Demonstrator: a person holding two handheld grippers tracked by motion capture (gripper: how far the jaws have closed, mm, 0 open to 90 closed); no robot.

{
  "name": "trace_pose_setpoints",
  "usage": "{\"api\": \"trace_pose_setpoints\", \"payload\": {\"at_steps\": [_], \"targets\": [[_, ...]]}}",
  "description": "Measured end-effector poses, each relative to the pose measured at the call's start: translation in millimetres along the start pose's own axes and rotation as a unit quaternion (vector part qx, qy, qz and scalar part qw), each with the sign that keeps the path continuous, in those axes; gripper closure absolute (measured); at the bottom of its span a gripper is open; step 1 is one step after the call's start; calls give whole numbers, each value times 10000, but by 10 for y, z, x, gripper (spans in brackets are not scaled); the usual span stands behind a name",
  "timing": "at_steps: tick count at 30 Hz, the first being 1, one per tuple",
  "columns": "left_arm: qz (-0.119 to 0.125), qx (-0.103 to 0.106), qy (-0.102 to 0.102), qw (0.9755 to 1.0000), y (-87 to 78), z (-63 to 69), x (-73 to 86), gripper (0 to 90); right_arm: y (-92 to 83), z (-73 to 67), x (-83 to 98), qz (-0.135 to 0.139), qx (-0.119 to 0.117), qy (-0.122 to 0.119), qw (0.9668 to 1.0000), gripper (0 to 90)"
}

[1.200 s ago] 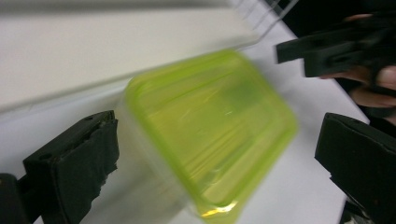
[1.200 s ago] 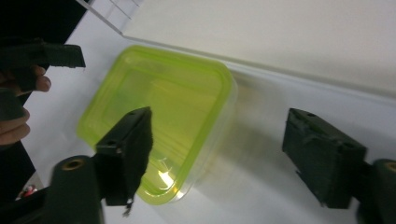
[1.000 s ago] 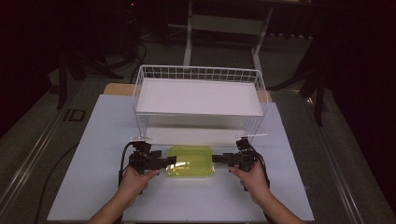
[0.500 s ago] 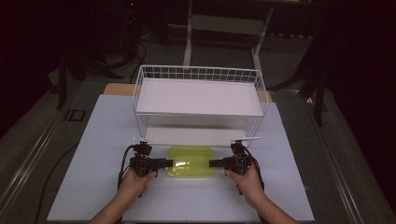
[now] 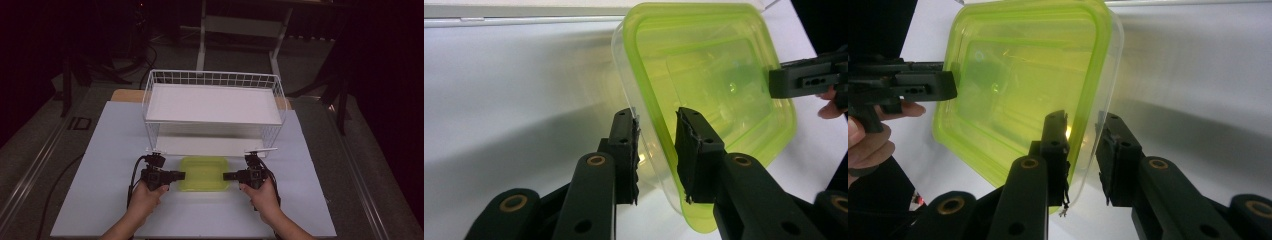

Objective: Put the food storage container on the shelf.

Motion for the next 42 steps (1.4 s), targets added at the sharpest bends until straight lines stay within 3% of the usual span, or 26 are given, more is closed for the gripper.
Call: {"api": "trace_pose_setpoints", "payload": {"at_steps": [5,13,14,17,20,27,30,32,37,42], "targets": [[24,-125,98,9999,-33,61,38,727,-15,-7,13,-50,-82,-44,9999,768],[78,-149,-55,9998,-69,119,81,778,-43,-41,55,70,-70,-47,9999,795],[117,-250,-28,9996,-81,146,77,780,-50,-58,62,95,-60,-125,9999,795],[168,-184,-73,9997,-97,145,56,785,-100,-103,54,233,-14,-222,9995,795],[397,-145,-14,9991,-141,177,-58,791,-157,-124,6,378,-24,-232,9990,795],[676,-72,178,9975,-120,223,-290,793,-265,-90,-175,661,-11,-205,9976,795],[813,-30,333,9961,-100,221,-356,793,-293,-45,-253,797,-9,-195,9966,795],[1048,37,412,9936,-37,202,-450,793,-298,-2,-323,923,40,-132,9956,793],[1137,80,486,9923,63,148,-496,789,-271,62,-402,1042,168,-89,9944,792],[1102,55,414,9930,228,51,-535,789,-194,144,-463,1104,317,-66,9934,789]]}}
Point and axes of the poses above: each handheld gripper's, and its own axes: y roughly forward along the jaws, x roughly out of its underside, z roughly to its right, the point moved 2 cm from there along y, roughly forward along the jaws, and after that the axes turned 3 degrees about y, right-handed, at the moved point
